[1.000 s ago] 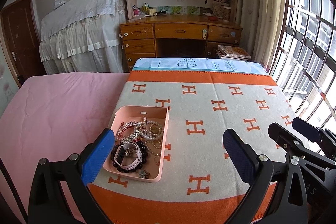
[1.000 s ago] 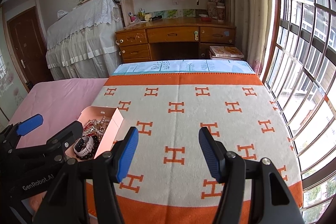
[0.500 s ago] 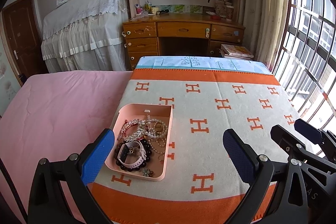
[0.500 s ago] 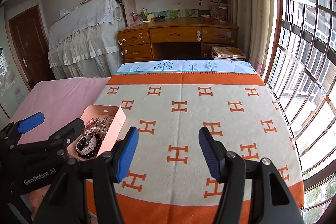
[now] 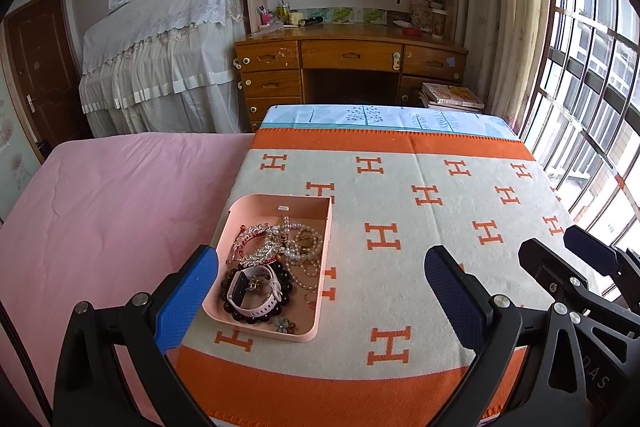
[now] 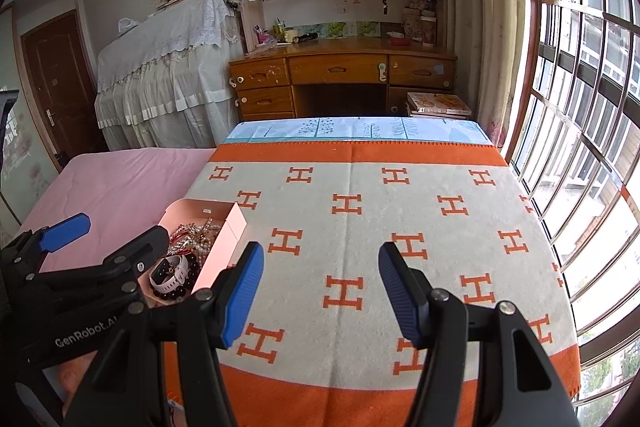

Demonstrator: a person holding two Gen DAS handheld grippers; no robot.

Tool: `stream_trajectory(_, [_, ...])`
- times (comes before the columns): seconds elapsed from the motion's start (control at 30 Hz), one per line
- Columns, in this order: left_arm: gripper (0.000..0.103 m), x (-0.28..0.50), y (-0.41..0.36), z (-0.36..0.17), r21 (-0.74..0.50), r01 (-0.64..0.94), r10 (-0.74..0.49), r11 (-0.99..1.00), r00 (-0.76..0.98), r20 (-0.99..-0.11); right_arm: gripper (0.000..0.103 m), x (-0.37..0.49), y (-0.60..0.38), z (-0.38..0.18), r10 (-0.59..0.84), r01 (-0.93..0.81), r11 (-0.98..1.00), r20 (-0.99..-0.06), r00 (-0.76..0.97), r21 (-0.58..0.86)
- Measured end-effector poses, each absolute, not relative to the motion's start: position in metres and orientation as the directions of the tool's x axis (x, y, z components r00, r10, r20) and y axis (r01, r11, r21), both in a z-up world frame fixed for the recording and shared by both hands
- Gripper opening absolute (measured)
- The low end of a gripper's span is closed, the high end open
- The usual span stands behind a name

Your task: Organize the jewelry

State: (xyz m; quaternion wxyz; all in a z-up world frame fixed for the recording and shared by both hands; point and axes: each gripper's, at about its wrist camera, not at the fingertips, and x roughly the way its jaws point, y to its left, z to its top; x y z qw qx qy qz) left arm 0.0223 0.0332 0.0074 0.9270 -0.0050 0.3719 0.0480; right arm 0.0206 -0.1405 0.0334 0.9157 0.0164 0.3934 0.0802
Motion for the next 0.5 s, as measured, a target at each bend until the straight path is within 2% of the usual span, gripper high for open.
stream_trajectory(0.5, [0.102,0.0162,0.0365,0.0000,0.025,-0.094,0.084,0.995,0.710,-0.699,0.060,0.0182,-0.1401,0.0324,0.165,-0.137,0.986,-0.721,0.673,0.098])
